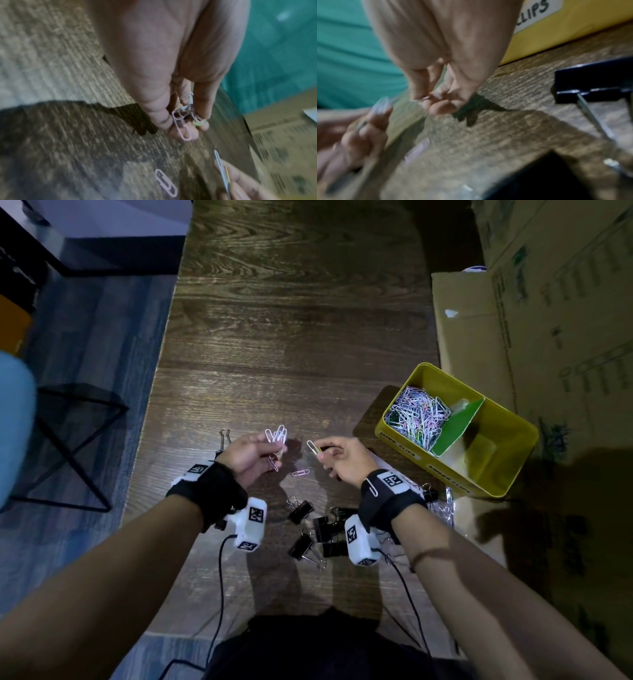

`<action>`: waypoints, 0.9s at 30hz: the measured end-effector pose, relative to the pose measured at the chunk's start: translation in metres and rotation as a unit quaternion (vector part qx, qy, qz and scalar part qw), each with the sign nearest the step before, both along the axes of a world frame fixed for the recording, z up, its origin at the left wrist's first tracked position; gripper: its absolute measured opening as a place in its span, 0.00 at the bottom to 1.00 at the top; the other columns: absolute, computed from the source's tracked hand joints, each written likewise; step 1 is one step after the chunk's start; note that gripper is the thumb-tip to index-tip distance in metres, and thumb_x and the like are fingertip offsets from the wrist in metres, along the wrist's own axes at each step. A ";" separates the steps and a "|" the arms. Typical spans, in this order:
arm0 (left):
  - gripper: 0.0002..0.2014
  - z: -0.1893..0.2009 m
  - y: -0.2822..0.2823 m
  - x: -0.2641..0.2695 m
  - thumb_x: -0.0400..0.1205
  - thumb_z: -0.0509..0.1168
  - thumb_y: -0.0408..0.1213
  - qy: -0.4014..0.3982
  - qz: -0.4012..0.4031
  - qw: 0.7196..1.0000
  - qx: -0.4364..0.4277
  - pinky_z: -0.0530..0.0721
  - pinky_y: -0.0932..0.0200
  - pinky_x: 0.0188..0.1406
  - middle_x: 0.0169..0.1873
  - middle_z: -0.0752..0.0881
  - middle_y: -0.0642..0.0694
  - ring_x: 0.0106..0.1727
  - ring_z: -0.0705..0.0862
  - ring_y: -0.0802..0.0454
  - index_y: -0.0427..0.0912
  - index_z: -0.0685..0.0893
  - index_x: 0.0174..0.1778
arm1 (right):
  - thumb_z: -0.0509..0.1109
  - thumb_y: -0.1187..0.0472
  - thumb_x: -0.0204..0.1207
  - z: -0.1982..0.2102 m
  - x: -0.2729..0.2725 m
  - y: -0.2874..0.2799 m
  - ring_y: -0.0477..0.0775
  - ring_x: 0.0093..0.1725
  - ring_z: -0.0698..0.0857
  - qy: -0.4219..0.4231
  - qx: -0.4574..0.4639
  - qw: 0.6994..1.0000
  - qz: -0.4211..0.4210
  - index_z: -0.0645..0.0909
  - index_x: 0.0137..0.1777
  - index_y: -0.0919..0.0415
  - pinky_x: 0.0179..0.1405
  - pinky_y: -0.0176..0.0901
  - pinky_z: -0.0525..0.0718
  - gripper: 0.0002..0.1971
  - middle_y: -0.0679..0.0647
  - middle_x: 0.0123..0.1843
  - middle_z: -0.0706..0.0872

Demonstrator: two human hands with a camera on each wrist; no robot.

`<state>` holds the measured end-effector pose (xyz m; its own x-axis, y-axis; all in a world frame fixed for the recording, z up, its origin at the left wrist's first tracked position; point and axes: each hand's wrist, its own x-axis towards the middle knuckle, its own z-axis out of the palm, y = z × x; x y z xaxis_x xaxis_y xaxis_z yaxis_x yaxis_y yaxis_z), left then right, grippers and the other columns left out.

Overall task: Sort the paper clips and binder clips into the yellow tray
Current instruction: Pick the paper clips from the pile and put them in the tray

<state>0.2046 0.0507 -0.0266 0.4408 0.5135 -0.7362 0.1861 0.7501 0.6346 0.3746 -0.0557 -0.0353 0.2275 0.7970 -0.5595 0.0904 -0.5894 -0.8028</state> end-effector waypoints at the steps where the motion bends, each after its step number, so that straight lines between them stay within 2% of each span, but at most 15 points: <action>1: 0.06 -0.001 0.001 -0.002 0.81 0.58 0.24 -0.024 0.034 0.999 -0.035 0.83 0.63 0.27 0.34 0.80 0.42 0.29 0.82 0.54 0.35 0.80 0.45 | 0.67 0.70 0.79 -0.002 0.000 0.002 0.46 0.32 0.78 0.044 0.000 0.999 -0.028 0.83 0.60 0.64 0.26 0.34 0.81 0.12 0.52 0.36 0.80; 2: 0.08 -0.002 0.002 -0.004 0.81 0.56 0.25 -0.038 0.060 0.995 -0.065 0.83 0.62 0.28 0.35 0.79 0.43 0.29 0.81 0.53 0.34 0.79 0.49 | 0.64 0.72 0.81 -0.002 -0.001 0.005 0.46 0.32 0.77 0.090 -0.005 0.994 -0.065 0.82 0.58 0.66 0.22 0.34 0.79 0.10 0.53 0.36 0.80; 4: 0.12 -0.001 0.000 -0.004 0.79 0.52 0.26 -0.050 0.082 0.990 -0.099 0.83 0.62 0.29 0.34 0.77 0.44 0.30 0.79 0.52 0.35 0.79 0.52 | 0.57 0.73 0.83 0.002 -0.004 0.010 0.49 0.29 0.73 0.190 -0.020 0.972 -0.138 0.81 0.48 0.67 0.19 0.36 0.74 0.10 0.56 0.34 0.77; 6: 0.12 0.004 -0.004 -0.003 0.73 0.51 0.30 -0.066 0.082 0.988 -0.110 0.80 0.62 0.25 0.29 0.76 0.45 0.28 0.77 0.51 0.36 0.78 0.47 | 0.51 0.72 0.81 0.007 -0.005 0.013 0.50 0.28 0.69 0.262 -0.025 0.950 -0.171 0.75 0.37 0.65 0.20 0.37 0.67 0.15 0.57 0.31 0.72; 8: 0.12 0.006 -0.006 -0.003 0.69 0.52 0.36 -0.090 0.080 0.986 -0.115 0.77 0.61 0.25 0.28 0.75 0.45 0.27 0.75 0.51 0.37 0.77 0.41 | 0.49 0.69 0.79 0.010 -0.007 0.014 0.49 0.27 0.66 0.276 -0.027 0.945 -0.171 0.73 0.34 0.63 0.23 0.39 0.61 0.16 0.56 0.30 0.69; 9: 0.11 0.007 -0.007 -0.003 0.69 0.53 0.38 -0.096 0.072 0.986 -0.112 0.75 0.61 0.25 0.28 0.74 0.45 0.27 0.74 0.50 0.37 0.76 0.39 | 0.51 0.66 0.80 0.011 -0.007 0.015 0.48 0.26 0.66 0.257 -0.033 0.952 -0.163 0.75 0.33 0.63 0.23 0.38 0.60 0.15 0.55 0.30 0.69; 11: 0.13 0.007 -0.007 -0.004 0.75 0.56 0.47 -0.094 0.051 0.989 -0.106 0.71 0.62 0.22 0.26 0.73 0.46 0.25 0.71 0.51 0.41 0.75 0.35 | 0.61 0.57 0.80 0.012 -0.009 0.016 0.47 0.28 0.71 0.119 -0.033 0.989 -0.080 0.80 0.36 0.62 0.25 0.36 0.66 0.14 0.52 0.31 0.74; 12: 0.16 0.007 -0.007 -0.004 0.77 0.58 0.52 -0.080 0.038 0.991 -0.103 0.69 0.63 0.20 0.24 0.72 0.48 0.24 0.70 0.53 0.42 0.75 0.33 | 0.67 0.52 0.78 0.011 -0.011 0.018 0.46 0.32 0.76 0.027 -0.029 0.999 -0.014 0.83 0.40 0.61 0.31 0.37 0.71 0.13 0.51 0.34 0.80; 13: 0.20 0.007 -0.007 -0.004 0.76 0.61 0.58 -0.060 0.026 0.993 -0.098 0.66 0.63 0.19 0.23 0.71 0.50 0.22 0.67 0.54 0.44 0.74 0.31 | 0.72 0.48 0.74 0.008 -0.013 0.019 0.46 0.38 0.81 -0.058 -0.026 0.996 0.055 0.85 0.44 0.60 0.40 0.39 0.76 0.14 0.50 0.39 0.85; 15: 0.23 0.008 -0.008 -0.003 0.73 0.63 0.63 -0.019 0.014 0.996 -0.086 0.59 0.64 0.17 0.21 0.66 0.52 0.21 0.62 0.57 0.47 0.70 0.28 | 0.77 0.48 0.70 0.003 -0.020 0.020 0.52 0.50 0.85 -0.191 -0.041 0.963 0.187 0.86 0.55 0.60 0.55 0.42 0.80 0.19 0.56 0.53 0.87; 16: 0.24 0.007 -0.008 -0.003 0.73 0.63 0.64 -0.003 0.016 0.997 -0.080 0.56 0.64 0.17 0.21 0.64 0.53 0.20 0.60 0.57 0.47 0.69 0.26 | 0.78 0.51 0.70 0.002 -0.024 0.020 0.57 0.53 0.86 -0.246 -0.042 0.939 0.238 0.84 0.58 0.61 0.57 0.46 0.83 0.20 0.59 0.56 0.86; 18: 0.24 0.005 -0.008 -0.004 0.76 0.60 0.64 0.008 0.023 0.997 -0.074 0.54 0.65 0.16 0.20 0.62 0.53 0.19 0.58 0.58 0.48 0.69 0.25 | 0.75 0.58 0.74 0.001 -0.029 0.020 0.63 0.55 0.86 -0.330 -0.022 0.894 0.302 0.83 0.59 0.64 0.56 0.52 0.84 0.16 0.63 0.55 0.86; 21: 0.23 0.003 -0.008 -0.007 0.80 0.57 0.59 0.012 0.029 0.996 -0.079 0.52 0.66 0.16 0.18 0.62 0.53 0.17 0.58 0.58 0.48 0.68 0.26 | 0.69 0.65 0.78 0.006 -0.034 0.017 0.65 0.53 0.86 -0.369 0.001 0.864 0.342 0.83 0.52 0.69 0.51 0.53 0.84 0.07 0.65 0.51 0.86; 24: 0.21 0.003 -0.010 -0.009 0.84 0.54 0.54 0.013 0.027 0.996 -0.089 0.49 0.67 0.17 0.17 0.61 0.53 0.16 0.57 0.59 0.47 0.68 0.27 | 0.64 0.70 0.80 0.006 -0.036 0.011 0.65 0.48 0.87 -0.406 0.038 0.832 0.376 0.83 0.49 0.70 0.47 0.53 0.85 0.06 0.65 0.48 0.86; 27: 0.16 -0.001 -0.010 -0.012 0.82 0.52 0.47 0.020 0.020 0.995 -0.093 0.49 0.68 0.18 0.17 0.61 0.53 0.15 0.57 0.58 0.47 0.67 0.28 | 0.60 0.68 0.82 0.011 -0.036 0.008 0.66 0.46 0.87 -0.373 0.007 0.856 0.359 0.83 0.48 0.69 0.42 0.50 0.84 0.10 0.65 0.47 0.85</action>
